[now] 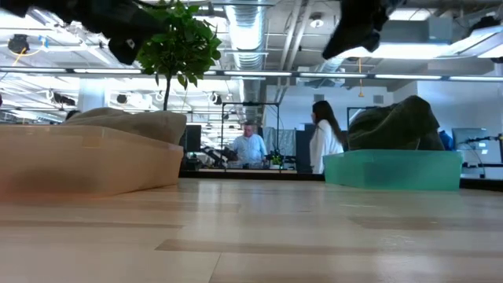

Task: Pick & Place hat
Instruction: Return to Home Position

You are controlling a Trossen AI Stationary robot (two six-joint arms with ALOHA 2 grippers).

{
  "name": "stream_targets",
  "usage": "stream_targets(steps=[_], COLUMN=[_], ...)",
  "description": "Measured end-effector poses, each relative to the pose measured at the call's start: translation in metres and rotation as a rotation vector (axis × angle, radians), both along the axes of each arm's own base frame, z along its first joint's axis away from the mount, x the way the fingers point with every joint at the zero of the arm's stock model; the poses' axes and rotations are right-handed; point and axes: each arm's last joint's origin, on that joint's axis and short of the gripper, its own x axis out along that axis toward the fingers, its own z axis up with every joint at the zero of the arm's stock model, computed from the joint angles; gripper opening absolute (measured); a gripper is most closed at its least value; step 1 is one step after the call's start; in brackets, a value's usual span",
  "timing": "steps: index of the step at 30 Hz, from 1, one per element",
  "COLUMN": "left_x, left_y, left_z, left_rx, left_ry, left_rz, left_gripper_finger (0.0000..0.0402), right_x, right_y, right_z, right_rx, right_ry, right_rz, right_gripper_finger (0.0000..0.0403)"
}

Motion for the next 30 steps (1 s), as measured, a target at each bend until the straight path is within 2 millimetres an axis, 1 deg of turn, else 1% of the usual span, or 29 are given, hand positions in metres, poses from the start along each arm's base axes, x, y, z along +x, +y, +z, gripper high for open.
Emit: stream_targets(steps=[6,11,19,25,30], left_x=[-0.014,-0.025,-0.044,-0.058,-0.069], left_y=[0.015,0.029,0.039,0.04,0.041], left_z=[-0.016,-0.029,-0.03,-0.032,-0.036], left_rx=[-0.004,0.015,0.005,0.004,0.018], left_ry=[-0.159,-0.177,-0.282,-0.336,-0.377], left_rz=[-0.048,-0.031,-0.041,-0.036,-0.034], left_gripper_finger=[0.0,0.0,0.0,0.0,0.0], right_x=[0.019,0.025,0.027,0.028,0.028], right_y=[0.005,0.0,-0.007,-0.013,-0.014], right_z=[-0.007,-0.009,-0.006,-0.006,-0.006], right_rx=[0.001,0.001,0.012,0.04,0.041], right_ry=[-0.056,-0.078,-0.114,-0.122,-0.122], right_rz=[0.014,-0.006,-0.039,-0.085,-0.091], right_gripper_finger=[0.0002,0.0001,0.0,0.0,0.0])
